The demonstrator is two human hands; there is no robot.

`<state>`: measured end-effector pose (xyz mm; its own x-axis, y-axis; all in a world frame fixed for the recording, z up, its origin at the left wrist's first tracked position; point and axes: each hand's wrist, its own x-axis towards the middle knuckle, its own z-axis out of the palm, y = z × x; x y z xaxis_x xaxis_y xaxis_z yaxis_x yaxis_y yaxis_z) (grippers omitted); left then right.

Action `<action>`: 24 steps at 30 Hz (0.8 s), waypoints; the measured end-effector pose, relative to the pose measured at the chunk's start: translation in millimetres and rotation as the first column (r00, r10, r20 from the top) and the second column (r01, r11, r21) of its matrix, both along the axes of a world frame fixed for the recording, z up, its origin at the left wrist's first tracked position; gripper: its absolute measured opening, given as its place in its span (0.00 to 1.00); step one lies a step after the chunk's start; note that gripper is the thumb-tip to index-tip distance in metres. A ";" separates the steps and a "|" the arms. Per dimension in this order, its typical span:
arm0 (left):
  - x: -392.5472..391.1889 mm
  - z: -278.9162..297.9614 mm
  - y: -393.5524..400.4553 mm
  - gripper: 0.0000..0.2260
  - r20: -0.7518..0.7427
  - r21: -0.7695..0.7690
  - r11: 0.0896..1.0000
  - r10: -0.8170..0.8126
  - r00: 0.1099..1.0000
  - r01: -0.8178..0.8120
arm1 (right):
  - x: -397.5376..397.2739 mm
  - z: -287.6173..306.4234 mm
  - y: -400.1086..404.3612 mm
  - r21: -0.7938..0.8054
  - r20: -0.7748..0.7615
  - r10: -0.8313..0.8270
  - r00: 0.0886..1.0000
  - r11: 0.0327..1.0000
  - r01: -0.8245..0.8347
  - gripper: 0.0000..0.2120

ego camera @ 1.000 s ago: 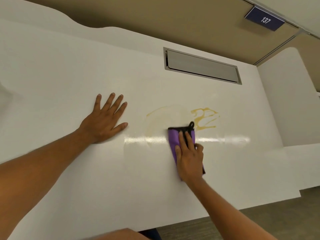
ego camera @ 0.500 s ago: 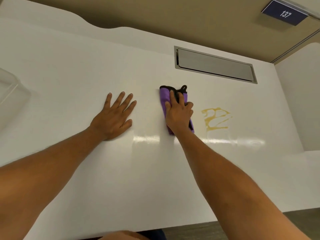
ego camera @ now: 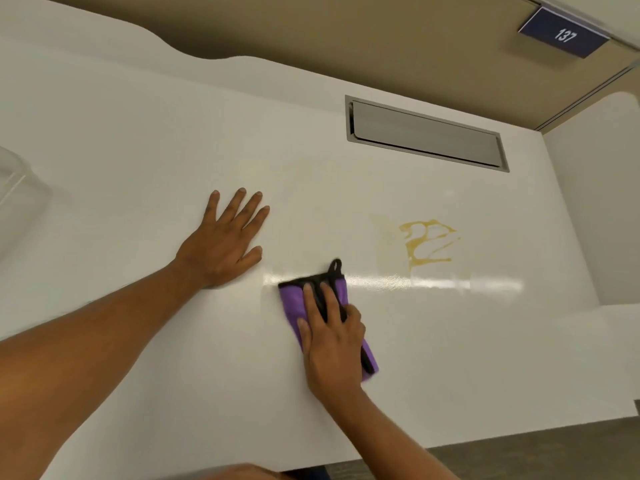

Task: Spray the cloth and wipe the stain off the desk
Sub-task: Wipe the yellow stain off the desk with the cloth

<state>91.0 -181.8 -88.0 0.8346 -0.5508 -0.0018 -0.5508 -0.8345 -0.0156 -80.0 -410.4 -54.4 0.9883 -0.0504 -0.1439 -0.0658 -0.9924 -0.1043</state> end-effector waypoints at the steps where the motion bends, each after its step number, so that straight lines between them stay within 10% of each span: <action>1: -0.2 -0.7 0.3 0.34 -0.003 -0.001 1.000 0.003 1.000 -0.003 | 20.9 -0.6 3.7 0.004 0.017 0.010 1.000 1.000 -0.010 0.27; 10: 1.7 -4.0 0.8 0.45 -0.049 -0.036 0.999 0.015 0.999 -0.017 | 208.6 -3.8 -3.6 -0.007 0.084 -0.153 0.985 0.988 0.154 0.26; 19: 6.1 -15.3 1.1 0.44 -0.060 -0.053 0.999 -0.003 0.998 0.000 | -14.3 -6.5 -19.9 0.012 0.039 -0.078 0.996 0.997 0.077 0.28; 24: 4.1 -13.2 -1.2 0.47 -0.073 -0.069 0.998 0.008 0.997 -0.013 | -27.5 5.9 -111.6 -0.085 -0.016 -0.326 0.945 0.942 0.324 0.26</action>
<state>95.2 -182.9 -101.3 0.8392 -0.5433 -0.0250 -0.5399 -0.8377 0.0819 -107.5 -522.0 -48.4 0.9116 -0.3807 -0.1552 -0.3879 -0.9215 -0.0182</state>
